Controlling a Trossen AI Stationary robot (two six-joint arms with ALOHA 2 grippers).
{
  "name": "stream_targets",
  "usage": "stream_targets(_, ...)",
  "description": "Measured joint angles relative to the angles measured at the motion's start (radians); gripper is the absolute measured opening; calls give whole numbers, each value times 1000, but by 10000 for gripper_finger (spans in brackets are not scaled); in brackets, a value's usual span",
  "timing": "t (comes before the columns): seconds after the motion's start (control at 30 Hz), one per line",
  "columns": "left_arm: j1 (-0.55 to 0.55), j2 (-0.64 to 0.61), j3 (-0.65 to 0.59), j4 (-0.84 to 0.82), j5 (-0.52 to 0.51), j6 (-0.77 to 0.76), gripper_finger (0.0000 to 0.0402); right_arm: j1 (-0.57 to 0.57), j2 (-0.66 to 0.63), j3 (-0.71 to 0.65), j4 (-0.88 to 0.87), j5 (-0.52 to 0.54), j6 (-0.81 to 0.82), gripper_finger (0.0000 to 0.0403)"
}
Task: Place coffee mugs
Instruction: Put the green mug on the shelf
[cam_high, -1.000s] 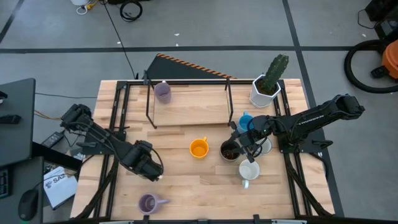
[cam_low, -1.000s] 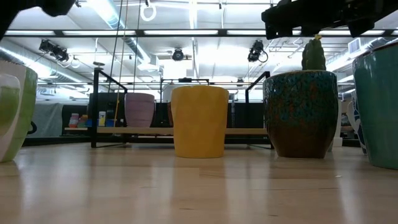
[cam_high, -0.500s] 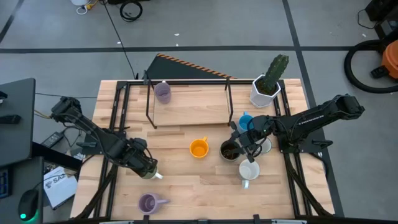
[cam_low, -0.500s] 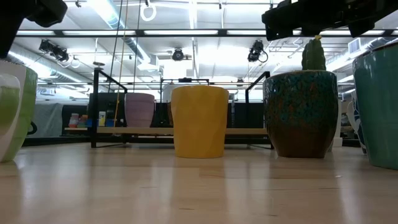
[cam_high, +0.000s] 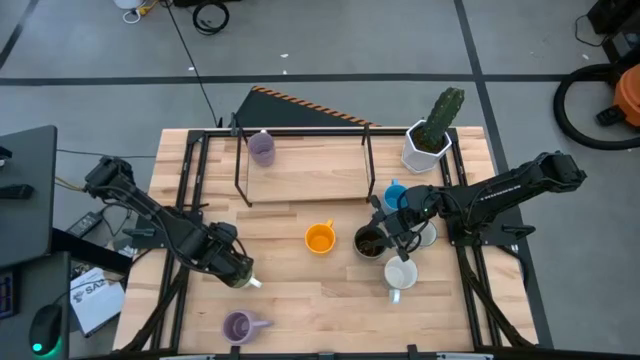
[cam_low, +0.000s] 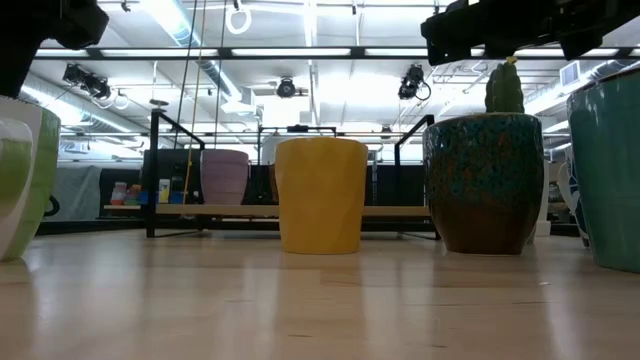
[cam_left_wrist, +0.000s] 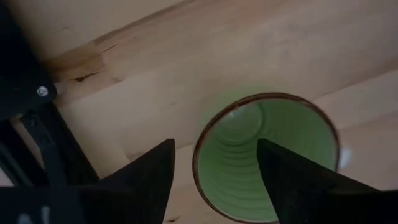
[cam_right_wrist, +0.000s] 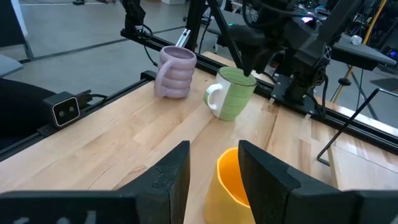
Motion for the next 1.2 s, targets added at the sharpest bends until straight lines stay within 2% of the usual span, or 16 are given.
stream_targets(0.4, -11, 99, 0, 8, 69, -1, 212, 1, 0, 0, 3, 0, 7, 142)
stream_targets(0.9, -21, 140, 0, 40, 69, 18, 142, 10, 0, 0, 7, -1, 9, 142)
stream_targets(1.2, -19, 140, 0, 39, 51, 25, 84, 25, 0, 0, 19, 0, 2, 142)
